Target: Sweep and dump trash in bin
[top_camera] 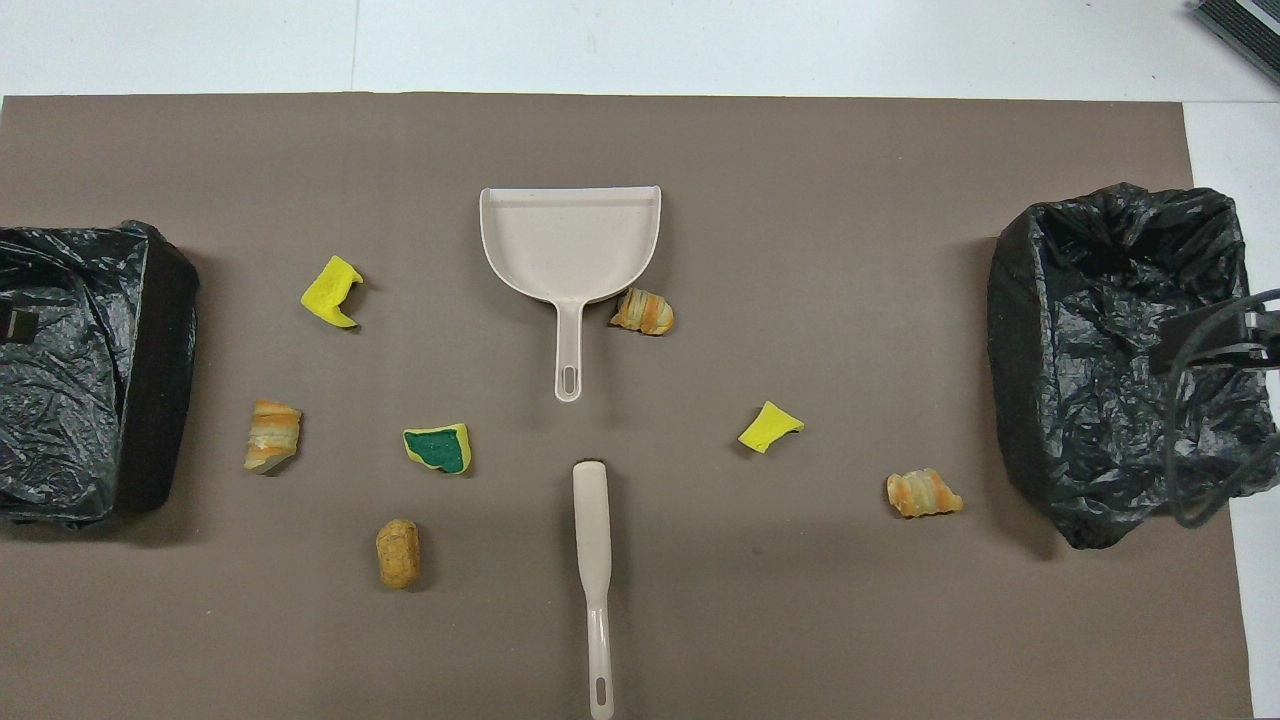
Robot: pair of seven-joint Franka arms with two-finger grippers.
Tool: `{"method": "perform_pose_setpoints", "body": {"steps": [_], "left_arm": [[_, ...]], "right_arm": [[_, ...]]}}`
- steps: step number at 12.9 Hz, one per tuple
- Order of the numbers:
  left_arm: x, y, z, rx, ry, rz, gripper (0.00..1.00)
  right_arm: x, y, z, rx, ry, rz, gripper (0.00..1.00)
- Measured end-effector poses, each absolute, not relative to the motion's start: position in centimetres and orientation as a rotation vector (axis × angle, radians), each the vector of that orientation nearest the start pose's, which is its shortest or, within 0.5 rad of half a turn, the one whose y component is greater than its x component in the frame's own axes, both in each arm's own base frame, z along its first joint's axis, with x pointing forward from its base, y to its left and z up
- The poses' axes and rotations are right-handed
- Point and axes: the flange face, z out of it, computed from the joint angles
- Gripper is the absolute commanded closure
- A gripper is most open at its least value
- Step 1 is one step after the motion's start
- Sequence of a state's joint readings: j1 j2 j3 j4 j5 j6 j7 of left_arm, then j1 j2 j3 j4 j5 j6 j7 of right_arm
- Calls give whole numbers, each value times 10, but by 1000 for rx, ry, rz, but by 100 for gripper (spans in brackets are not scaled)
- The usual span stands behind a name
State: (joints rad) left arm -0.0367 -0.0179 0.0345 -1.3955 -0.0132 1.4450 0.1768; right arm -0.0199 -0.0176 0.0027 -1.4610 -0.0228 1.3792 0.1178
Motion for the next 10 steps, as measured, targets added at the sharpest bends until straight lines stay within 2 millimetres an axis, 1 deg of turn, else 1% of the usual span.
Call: {"method": "perform_pose_setpoints", "body": {"steps": [3,6,8,10], "left_arm": [[528,-4,700,-3137,290,-85,0],[519,-14,695,-3137,320,-60,0],[513,-29,690,-3135,359,-38,0],[504,-54,682,-3138,364,-11,0]], "right_arm": [[528,-12,669,-3158,219,100,0],[528,-12,669,-3158,218,100,0],[528,-10,669,-3159,209,100,0],[530,-7,667,-3158,195,81,0]]}}
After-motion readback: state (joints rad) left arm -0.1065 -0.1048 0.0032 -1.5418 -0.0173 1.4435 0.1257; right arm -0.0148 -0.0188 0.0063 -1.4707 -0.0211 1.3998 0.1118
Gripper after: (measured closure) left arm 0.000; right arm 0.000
